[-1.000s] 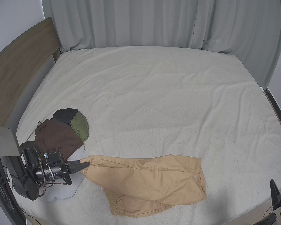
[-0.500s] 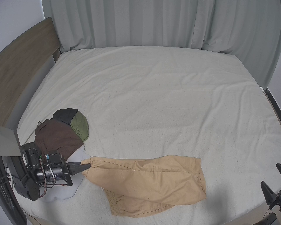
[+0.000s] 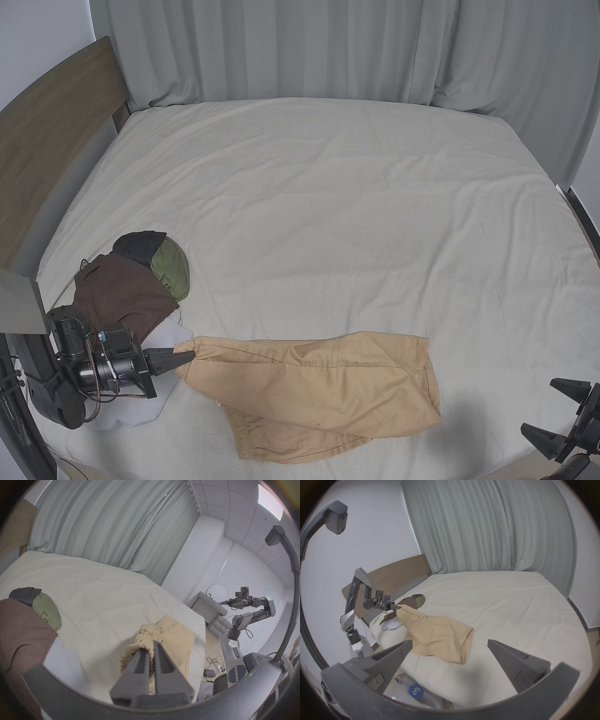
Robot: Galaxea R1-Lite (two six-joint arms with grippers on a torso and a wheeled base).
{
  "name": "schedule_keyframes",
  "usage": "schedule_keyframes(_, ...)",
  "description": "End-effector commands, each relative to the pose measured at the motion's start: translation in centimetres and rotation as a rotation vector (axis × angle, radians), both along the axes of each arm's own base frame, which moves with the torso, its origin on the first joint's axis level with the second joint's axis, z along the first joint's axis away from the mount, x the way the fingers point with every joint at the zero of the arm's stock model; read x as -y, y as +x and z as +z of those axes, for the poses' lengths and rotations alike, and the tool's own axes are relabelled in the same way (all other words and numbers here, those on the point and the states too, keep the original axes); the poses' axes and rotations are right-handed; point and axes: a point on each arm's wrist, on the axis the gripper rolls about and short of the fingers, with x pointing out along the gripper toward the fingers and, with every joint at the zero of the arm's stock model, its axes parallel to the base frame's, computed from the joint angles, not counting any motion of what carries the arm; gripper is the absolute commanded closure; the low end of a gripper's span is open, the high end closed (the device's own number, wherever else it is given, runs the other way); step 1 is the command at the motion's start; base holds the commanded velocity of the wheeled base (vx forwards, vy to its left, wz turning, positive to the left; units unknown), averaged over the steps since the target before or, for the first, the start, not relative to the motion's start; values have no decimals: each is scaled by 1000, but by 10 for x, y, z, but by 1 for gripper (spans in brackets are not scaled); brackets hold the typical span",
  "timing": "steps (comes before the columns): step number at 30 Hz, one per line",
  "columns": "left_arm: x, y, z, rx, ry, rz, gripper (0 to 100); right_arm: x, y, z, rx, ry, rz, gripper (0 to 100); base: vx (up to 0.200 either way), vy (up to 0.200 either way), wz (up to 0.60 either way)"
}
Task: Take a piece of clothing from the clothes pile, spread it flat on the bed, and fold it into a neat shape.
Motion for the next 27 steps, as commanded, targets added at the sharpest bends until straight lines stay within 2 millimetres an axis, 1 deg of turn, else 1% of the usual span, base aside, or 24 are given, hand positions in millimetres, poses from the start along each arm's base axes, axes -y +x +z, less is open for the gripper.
schedule_keyframes(1,0,0,1,4,0,-1,100,-3,8,-2,-83,-6,69,0,0,0,0)
schedule_keyframes(2,0,0,2,10,0,-1,100,-5,12,-5,-132,-12,110,0,0,0,0)
schedule_keyframes(7,0,0,2,9,0,-1,100,-10,24,-6,-220,-13,198,0,0,0,0)
schedule_keyframes(12,0,0,3,12,0,-1,100,-13,33,-2,-254,1,232,0,0,0,0)
schedule_keyframes(16,0,1,3,16,1,1,100,-17,45,0,-317,12,269,0,0,0,0)
schedule_keyframes(19,0,1,3,16,1,1,100,-20,57,3,-353,13,272,0,0,0,0)
schedule_keyframes(23,0,1,3,15,1,1,100,-24,79,4,-373,34,281,0,0,0,0)
schedule_keyframes(25,0,1,3,16,1,1,100,-26,87,4,-360,71,301,0,0,0,0)
schedule_keyframes(27,0,0,3,13,1,1,100,-28,92,8,-360,149,319,0,0,0,0)
